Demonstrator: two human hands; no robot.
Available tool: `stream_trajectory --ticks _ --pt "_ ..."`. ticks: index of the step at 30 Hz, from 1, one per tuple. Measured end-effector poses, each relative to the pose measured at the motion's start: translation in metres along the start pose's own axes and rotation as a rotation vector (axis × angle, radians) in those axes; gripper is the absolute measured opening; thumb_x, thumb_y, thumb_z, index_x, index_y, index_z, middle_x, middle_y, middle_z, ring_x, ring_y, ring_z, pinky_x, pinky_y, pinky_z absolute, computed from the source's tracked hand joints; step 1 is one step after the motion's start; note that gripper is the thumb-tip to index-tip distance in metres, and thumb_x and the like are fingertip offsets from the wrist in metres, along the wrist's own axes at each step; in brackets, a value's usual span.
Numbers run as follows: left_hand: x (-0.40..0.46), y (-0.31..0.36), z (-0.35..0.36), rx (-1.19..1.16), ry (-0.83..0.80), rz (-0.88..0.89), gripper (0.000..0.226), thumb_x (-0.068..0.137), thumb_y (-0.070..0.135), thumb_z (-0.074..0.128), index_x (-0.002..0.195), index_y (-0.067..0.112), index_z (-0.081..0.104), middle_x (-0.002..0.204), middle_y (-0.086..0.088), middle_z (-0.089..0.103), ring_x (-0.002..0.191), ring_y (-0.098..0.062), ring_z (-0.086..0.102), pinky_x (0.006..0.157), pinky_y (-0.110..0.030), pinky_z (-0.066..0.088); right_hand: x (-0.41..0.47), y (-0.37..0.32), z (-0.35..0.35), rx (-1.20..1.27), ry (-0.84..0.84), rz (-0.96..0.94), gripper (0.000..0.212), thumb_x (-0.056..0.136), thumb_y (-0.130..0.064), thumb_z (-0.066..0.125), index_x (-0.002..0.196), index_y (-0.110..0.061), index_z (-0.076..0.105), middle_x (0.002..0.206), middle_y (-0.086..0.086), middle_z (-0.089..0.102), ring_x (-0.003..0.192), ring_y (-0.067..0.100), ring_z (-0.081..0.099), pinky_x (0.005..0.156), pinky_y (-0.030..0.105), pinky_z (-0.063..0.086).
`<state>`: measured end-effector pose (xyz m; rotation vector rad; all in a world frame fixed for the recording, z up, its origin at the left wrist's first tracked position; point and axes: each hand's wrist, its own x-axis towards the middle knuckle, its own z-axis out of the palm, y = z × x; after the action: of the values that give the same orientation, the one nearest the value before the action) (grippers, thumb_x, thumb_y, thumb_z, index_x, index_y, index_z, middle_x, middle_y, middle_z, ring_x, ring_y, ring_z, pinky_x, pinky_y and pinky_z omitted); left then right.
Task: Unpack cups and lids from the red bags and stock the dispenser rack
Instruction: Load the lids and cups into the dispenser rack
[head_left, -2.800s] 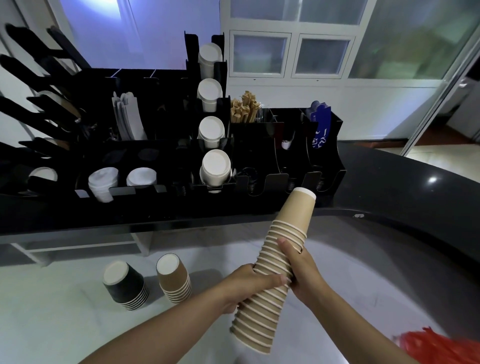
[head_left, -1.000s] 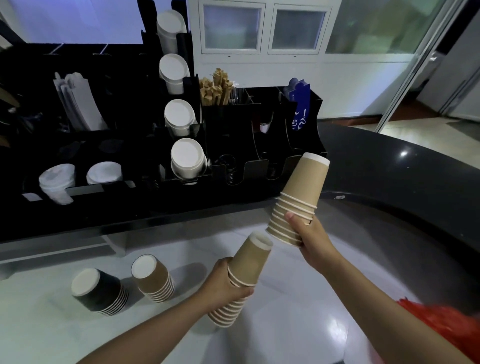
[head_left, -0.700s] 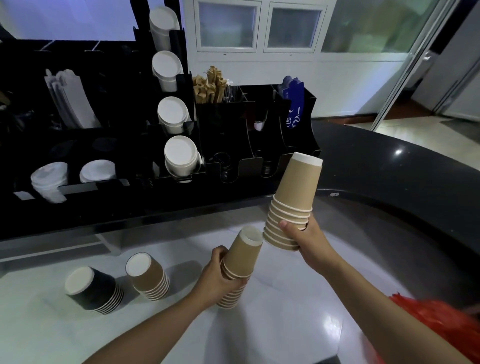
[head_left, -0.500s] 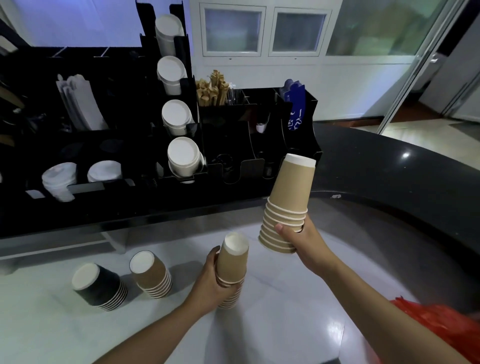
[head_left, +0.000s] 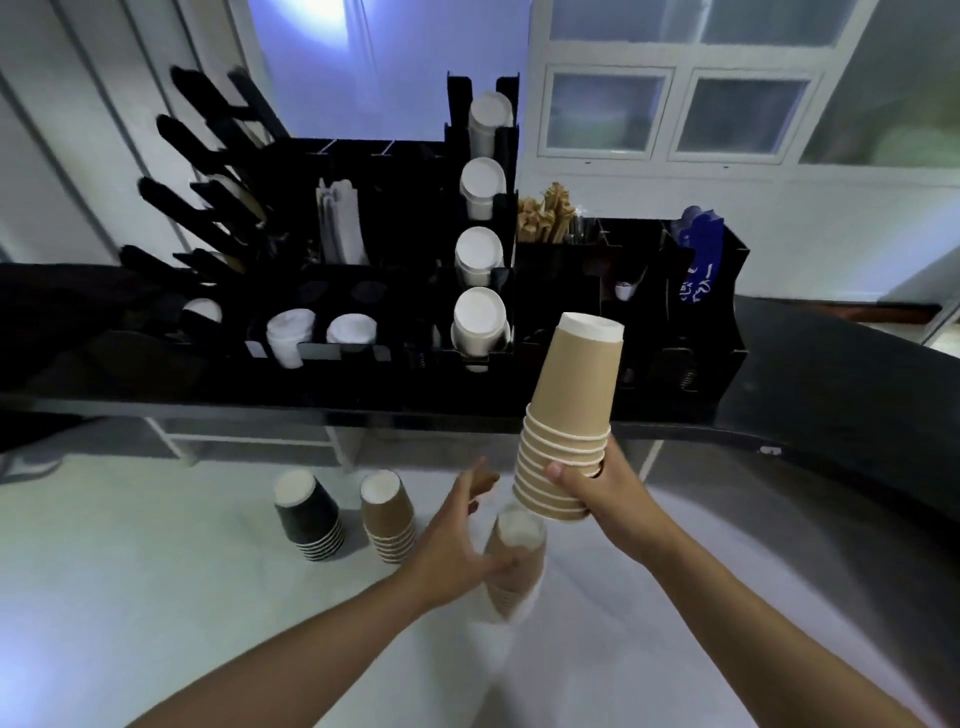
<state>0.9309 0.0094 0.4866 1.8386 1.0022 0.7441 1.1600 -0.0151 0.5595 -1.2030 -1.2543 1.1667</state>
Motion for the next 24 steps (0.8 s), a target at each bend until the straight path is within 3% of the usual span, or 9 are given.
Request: stream_trajectory --ticks 3,5,9,13,17,21,24 --pt "0.008 0.029 -0.035 -0.066 0.028 0.091 0.116 0.072 0.058 0.086 0.156 0.045 0.007 0.152 0.027 0.038 0.14 -0.002 0.042 0.113 -0.033 0.04 0.01 -0.019 0.034 -0.012 -0.033 -0.049 0.076 0.081 -0.039 0.085 0.143 -0.028 0.042 0.131 0.004 0.064 0.121 0.025 0.063 0.098 0.044 0.055" --pt "0.013 0.043 -0.062 -0.109 0.031 0.129 0.114 0.073 0.052 0.088 0.156 0.046 0.009 0.153 0.021 0.042 0.138 -0.005 0.047 0.109 -0.036 0.045 0.02 -0.031 0.062 0.009 -0.042 -0.069 0.079 0.08 -0.037 0.086 0.143 -0.029 0.041 0.132 0.003 0.063 0.123 0.024 0.063 0.097 0.042 0.056" --pt "0.018 0.05 -0.128 -0.137 0.11 0.173 0.104 0.071 0.052 0.089 0.151 0.049 0.024 0.141 0.019 0.056 0.128 -0.004 0.056 0.097 -0.029 0.054 0.047 -0.053 0.125 0.034 -0.051 -0.101 0.081 0.077 -0.034 0.086 0.144 -0.025 0.041 0.132 0.005 0.065 0.122 0.026 0.063 0.097 0.044 0.055" --pt "0.018 0.029 -0.212 -0.108 0.152 0.23 0.094 0.071 0.054 0.088 0.146 0.048 0.033 0.131 0.019 0.063 0.118 -0.003 0.063 0.095 -0.035 0.057 0.085 -0.074 0.196 0.032 -0.09 -0.13 0.081 0.078 -0.04 0.086 0.145 -0.027 0.041 0.134 0.002 0.064 0.124 0.023 0.062 0.094 0.033 0.055" --pt "0.022 0.012 -0.312 -0.005 0.14 0.265 0.093 0.067 0.066 0.085 0.139 0.067 0.026 0.128 0.032 0.058 0.114 0.009 0.06 0.086 -0.016 0.054 0.137 -0.12 0.265 0.068 0.033 -0.212 0.077 0.076 -0.052 0.084 0.141 -0.031 0.047 0.133 -0.004 0.065 0.123 0.018 0.062 0.092 0.028 0.055" --pt "0.039 0.017 -0.402 0.087 0.16 0.342 0.092 0.07 0.063 0.084 0.142 0.063 0.027 0.134 0.032 0.055 0.119 0.009 0.057 0.086 -0.011 0.05 0.189 -0.185 0.316 0.012 0.118 -0.307 0.074 0.068 -0.062 0.085 0.13 -0.038 0.054 0.121 -0.013 0.07 0.112 0.01 0.068 0.081 0.022 0.057" --pt "0.062 0.033 -0.458 0.146 0.214 0.384 0.091 0.072 0.062 0.083 0.145 0.06 0.028 0.135 0.031 0.055 0.121 0.009 0.056 0.092 -0.021 0.05 0.227 -0.229 0.339 -0.043 0.151 -0.375 0.079 0.061 -0.061 0.088 0.129 -0.033 0.058 0.117 -0.013 0.072 0.107 0.008 0.069 0.081 0.023 0.058"
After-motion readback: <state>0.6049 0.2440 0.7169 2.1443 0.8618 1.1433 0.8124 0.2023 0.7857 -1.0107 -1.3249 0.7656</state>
